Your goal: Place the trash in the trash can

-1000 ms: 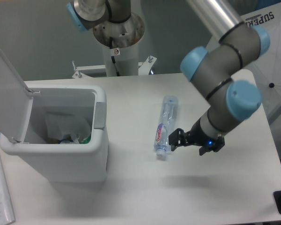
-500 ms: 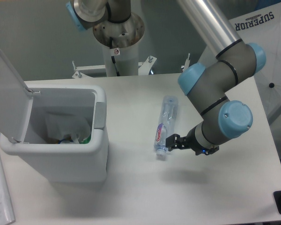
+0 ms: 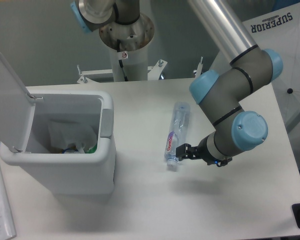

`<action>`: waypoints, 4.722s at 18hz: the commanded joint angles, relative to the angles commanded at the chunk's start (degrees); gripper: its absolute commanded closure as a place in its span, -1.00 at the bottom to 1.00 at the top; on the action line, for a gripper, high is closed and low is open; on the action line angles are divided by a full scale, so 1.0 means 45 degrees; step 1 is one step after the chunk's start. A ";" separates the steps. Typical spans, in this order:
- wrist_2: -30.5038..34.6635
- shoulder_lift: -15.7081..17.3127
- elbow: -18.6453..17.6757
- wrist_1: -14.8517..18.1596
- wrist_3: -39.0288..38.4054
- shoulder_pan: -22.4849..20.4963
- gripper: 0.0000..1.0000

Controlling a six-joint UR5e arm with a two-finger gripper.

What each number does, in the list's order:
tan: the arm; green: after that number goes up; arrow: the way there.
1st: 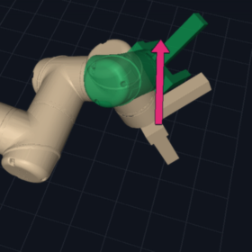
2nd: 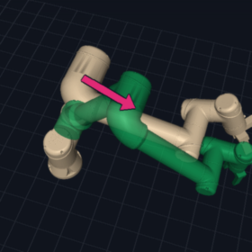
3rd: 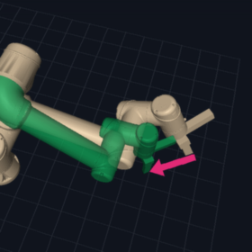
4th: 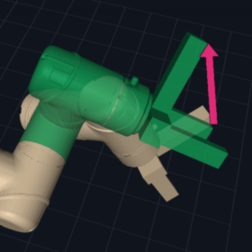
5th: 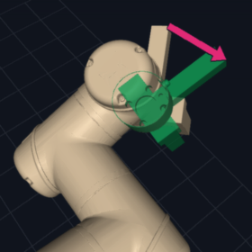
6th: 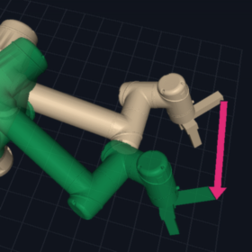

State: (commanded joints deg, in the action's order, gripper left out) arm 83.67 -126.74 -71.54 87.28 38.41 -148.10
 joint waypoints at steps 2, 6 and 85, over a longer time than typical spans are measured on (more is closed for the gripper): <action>0.0156 -0.0078 0.0000 0.0000 -0.0234 0.0117 -1.00; 0.0254 -0.0254 0.0000 0.0000 -0.0586 0.0331 -1.00; -0.9314 0.4196 0.1387 -0.6191 -0.3162 -0.0430 1.00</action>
State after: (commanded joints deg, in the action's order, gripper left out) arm 41.76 -107.85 -65.30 59.41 24.18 -150.03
